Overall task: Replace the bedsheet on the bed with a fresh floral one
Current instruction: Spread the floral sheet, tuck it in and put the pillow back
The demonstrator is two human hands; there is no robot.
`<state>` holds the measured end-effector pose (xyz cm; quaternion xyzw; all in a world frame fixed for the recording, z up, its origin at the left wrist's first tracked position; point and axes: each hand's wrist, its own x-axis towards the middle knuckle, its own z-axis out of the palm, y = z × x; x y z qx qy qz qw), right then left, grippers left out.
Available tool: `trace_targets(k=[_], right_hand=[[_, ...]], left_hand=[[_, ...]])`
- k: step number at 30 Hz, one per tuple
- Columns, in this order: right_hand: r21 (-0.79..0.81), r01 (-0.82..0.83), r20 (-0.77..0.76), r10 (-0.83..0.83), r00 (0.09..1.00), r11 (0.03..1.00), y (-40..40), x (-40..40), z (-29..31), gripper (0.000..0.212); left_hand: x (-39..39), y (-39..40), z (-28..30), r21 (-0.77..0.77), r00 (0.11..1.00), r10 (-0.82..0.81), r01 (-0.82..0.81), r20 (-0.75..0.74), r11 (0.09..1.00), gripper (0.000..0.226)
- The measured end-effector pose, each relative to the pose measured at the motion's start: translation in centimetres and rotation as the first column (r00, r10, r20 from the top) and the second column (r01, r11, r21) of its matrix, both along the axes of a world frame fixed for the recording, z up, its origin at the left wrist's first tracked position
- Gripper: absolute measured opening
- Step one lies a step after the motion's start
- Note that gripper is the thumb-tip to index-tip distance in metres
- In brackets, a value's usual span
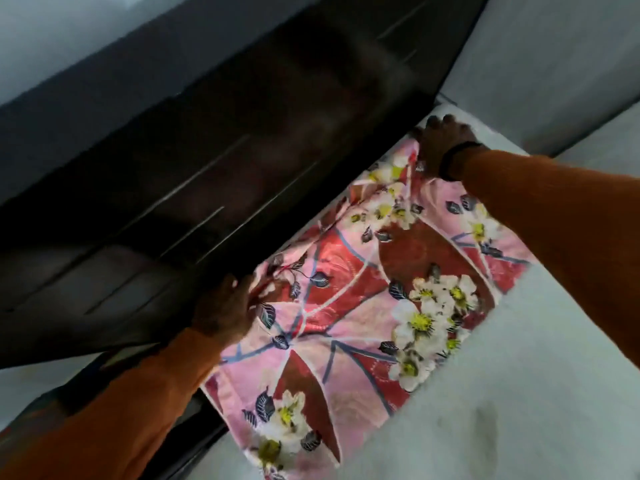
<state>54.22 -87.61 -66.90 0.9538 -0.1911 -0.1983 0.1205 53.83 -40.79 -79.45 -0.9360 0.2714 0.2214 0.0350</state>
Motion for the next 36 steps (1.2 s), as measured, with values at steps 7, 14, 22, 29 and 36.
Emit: trace_targets(k=[7, 14, 22, 29, 36], right_hand=[[0.284, -0.254, -0.209, 0.319, 0.925, 0.925, 5.5, 0.6, -7.0, 0.087], [0.109, -0.218, -0.263, 0.239, 0.935, 0.97, 5.3, 1.1, -8.0, 0.057], [-0.029, -0.102, -0.256, 0.091, 0.962, 0.994, 1.6, -3.6, -6.0, 0.038], [-0.054, -0.057, -0.154, 0.048, 0.987, 0.997, -1.4, -13.2, -2.4, 0.05], [-0.03, 0.141, -0.203, -0.144, 0.969, 0.99, -3.9, -27.6, 1.6, 0.028]], left_hand=[[-2.2, -0.4, -0.2, -0.284, 0.99, -0.142, 0.138, 0.004, 0.949, 0.056], [-0.8, -1.8, 0.2, -0.287, 0.988, -0.034, -0.01, -0.148, 0.958, 0.054], [-3.7, -2.6, 3.2, -0.347, 0.91, -0.124, -0.024, -0.396, 0.938, 0.039], [-11.9, -5.2, 8.4, -0.436, 0.73, -0.237, -0.092, -0.641, 0.895, 0.03], [-24.5, -9.5, 9.3, -0.538, 0.807, -0.5, 0.282, -0.314, 0.794, 0.02]])
